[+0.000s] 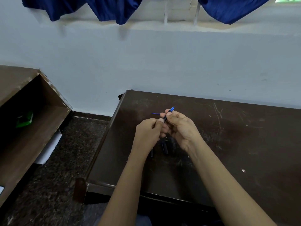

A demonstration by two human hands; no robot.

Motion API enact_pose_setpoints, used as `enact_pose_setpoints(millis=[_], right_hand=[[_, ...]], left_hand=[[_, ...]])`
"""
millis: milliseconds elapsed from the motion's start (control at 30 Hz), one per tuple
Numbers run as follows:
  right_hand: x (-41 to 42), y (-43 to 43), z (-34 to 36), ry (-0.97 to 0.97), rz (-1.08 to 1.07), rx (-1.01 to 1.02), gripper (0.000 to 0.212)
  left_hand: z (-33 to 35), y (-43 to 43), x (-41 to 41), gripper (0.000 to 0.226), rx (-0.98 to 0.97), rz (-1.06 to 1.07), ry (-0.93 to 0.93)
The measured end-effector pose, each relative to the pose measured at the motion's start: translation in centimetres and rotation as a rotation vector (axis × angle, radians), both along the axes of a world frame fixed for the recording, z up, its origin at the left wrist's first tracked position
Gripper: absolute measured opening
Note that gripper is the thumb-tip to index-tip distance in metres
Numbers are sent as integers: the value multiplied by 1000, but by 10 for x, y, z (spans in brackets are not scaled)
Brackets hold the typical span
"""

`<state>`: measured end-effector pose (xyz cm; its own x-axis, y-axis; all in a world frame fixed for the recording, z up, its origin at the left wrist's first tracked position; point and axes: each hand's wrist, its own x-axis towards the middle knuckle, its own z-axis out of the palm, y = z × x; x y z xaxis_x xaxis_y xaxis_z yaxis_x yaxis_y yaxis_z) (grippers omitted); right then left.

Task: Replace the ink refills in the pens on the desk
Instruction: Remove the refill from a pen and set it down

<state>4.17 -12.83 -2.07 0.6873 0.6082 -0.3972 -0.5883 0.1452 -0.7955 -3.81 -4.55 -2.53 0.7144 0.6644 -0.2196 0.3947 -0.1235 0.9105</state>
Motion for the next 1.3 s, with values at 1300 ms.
enact_pose_setpoints(millis=[1300], right_hand=[[-11, -1, -83, -1172, 719, -1145, 34]], left_hand=[[-2, 19, -21, 10, 360, -15, 121]])
